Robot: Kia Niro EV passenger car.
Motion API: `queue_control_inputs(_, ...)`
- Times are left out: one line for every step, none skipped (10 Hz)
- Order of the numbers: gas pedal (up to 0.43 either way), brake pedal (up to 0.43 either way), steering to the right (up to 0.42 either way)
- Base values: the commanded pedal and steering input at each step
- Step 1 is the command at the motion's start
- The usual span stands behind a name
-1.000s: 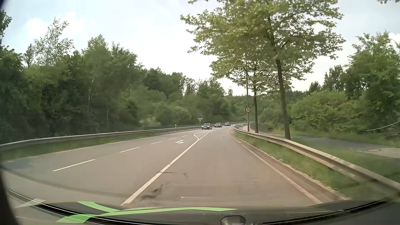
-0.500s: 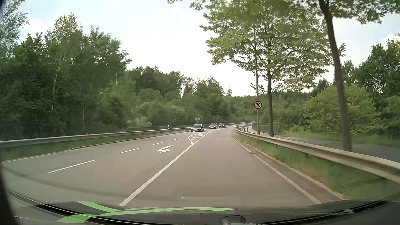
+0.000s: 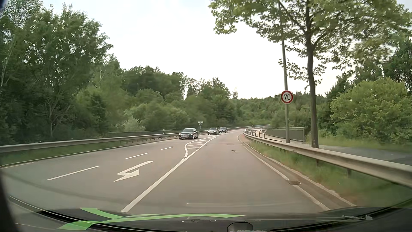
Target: Follow the waypoints while adhering to traffic rules and regulations
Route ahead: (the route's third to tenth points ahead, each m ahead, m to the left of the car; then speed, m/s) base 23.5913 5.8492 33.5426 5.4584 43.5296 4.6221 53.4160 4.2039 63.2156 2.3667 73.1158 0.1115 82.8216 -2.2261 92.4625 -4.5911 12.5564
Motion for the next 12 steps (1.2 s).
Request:
queue_control_inputs(0.087,0.000,0.001)
queue_control_inputs(0.087,0.000,0.001)
queue_control_inputs(0.087,0.000,0.001)
queue_control_inputs(0.087,0.000,0.001)
queue_control_inputs(0.087,0.000,0.001)
queue_control_inputs(0.087,0.000,0.001)
queue_control_inputs(0.087,0.000,0.001)
queue_control_inputs(0.087,0.000,0.001)
queue_control_inputs(0.087,0.000,0.001)
queue_control_inputs(0.098,0.000,0.001)
queue_control_inputs(0.098,0.000,0.002)
queue_control_inputs(0.118,0.000,0.003)
